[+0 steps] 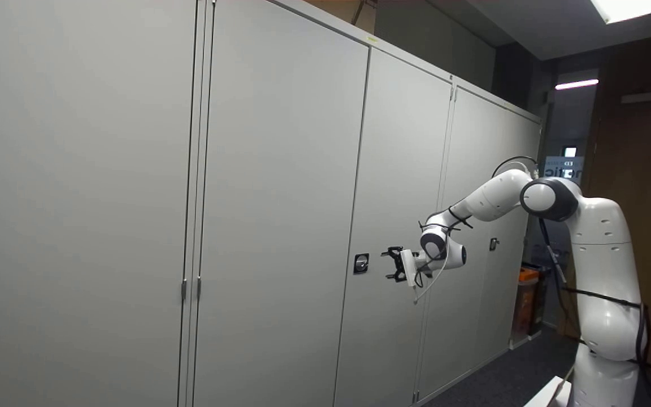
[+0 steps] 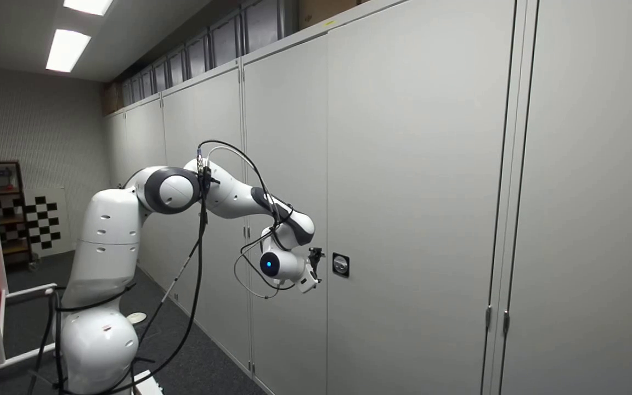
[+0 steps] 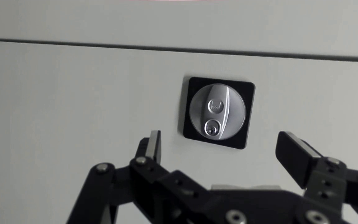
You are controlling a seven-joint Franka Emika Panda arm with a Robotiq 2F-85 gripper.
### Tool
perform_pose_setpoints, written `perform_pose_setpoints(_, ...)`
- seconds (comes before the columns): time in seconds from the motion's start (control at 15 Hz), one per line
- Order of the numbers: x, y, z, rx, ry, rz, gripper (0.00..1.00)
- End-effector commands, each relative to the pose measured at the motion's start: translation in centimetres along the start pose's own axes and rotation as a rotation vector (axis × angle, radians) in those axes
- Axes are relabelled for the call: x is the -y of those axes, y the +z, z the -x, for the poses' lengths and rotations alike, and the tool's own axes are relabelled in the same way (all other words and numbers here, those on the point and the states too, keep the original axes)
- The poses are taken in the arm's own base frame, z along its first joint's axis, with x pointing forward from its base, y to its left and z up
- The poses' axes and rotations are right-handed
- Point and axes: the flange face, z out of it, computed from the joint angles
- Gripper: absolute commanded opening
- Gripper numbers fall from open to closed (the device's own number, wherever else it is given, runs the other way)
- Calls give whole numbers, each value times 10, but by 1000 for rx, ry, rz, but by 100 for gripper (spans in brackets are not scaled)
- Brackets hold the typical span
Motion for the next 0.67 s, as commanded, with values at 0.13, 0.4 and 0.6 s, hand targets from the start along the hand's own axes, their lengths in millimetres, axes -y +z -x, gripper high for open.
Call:
perform_pose_setpoints(0.13,9,16,-4,11,70,-28,100)
perform_pose_setpoints(0.4,15,20,-6,-2,36,-63,100)
perform_pose_setpoints(0.6,18,25,-4,1,9,-92,100)
